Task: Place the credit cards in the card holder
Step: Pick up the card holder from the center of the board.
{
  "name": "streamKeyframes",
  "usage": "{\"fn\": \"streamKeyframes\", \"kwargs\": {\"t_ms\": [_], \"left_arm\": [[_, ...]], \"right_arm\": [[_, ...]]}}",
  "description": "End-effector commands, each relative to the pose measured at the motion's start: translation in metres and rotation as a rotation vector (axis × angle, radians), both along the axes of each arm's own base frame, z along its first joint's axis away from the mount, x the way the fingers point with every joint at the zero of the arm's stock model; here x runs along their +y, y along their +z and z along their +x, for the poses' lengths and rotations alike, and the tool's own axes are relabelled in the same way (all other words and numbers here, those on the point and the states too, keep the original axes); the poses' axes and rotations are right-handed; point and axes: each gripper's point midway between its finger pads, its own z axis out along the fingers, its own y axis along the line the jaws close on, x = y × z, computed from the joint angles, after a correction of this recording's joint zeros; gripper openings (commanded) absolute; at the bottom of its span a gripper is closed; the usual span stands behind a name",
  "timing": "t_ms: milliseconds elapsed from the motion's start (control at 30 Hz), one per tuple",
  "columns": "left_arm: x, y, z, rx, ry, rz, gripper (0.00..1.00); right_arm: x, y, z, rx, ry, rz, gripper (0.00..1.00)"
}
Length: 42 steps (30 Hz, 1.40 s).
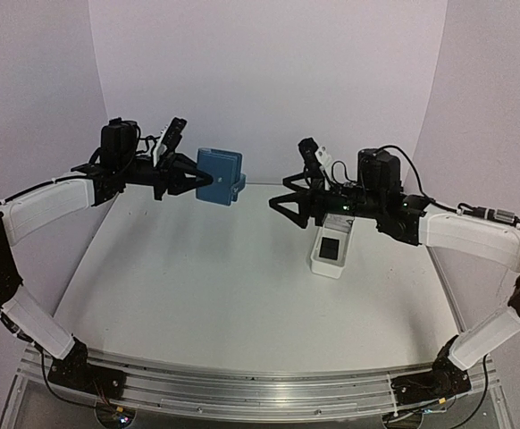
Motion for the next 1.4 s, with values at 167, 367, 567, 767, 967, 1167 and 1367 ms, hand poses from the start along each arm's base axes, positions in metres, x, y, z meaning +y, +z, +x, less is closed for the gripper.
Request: {"fn": "streamKeyframes", "kwargs": {"t_ms": [167, 367, 567, 767, 967, 1167, 1367], "left_arm": [[0.010, 0.023, -0.047, -0.209, -0.228, -0.089, 0.00], [0.008, 0.021, -0.052, -0.220, -0.259, -0.094, 0.00], [0.003, 0.018, -0.049, -0.221, -0.242, -0.085, 0.00], [0.002, 0.017, -0.050, -0.230, -0.245, -0.085, 0.00], [0.000, 0.015, -0.050, -0.216, -0.235, -0.074, 0.00], [-0.003, 0.014, -0.042, -0.240, -0.181, -0.059, 0.00], [-0.005, 0.014, -0.039, -0.272, -0.142, -0.052, 0.00]], "right_arm": [[0.037, 0.052, -0.028, -0.269, 0.365, 0.088, 0.63], [0.050, 0.047, -0.028, -0.272, 0.423, 0.091, 0.54], [0.063, 0.040, -0.039, -0.246, 0.484, 0.095, 0.48], [0.072, 0.049, -0.050, -0.233, 0.559, 0.122, 0.44], [0.080, 0.049, -0.057, -0.225, 0.575, 0.123, 0.40], [0.082, 0.049, -0.060, -0.194, 0.595, 0.127, 0.50], [0.080, 0.048, -0.050, -0.219, 0.510, 0.106, 0.43]]}}
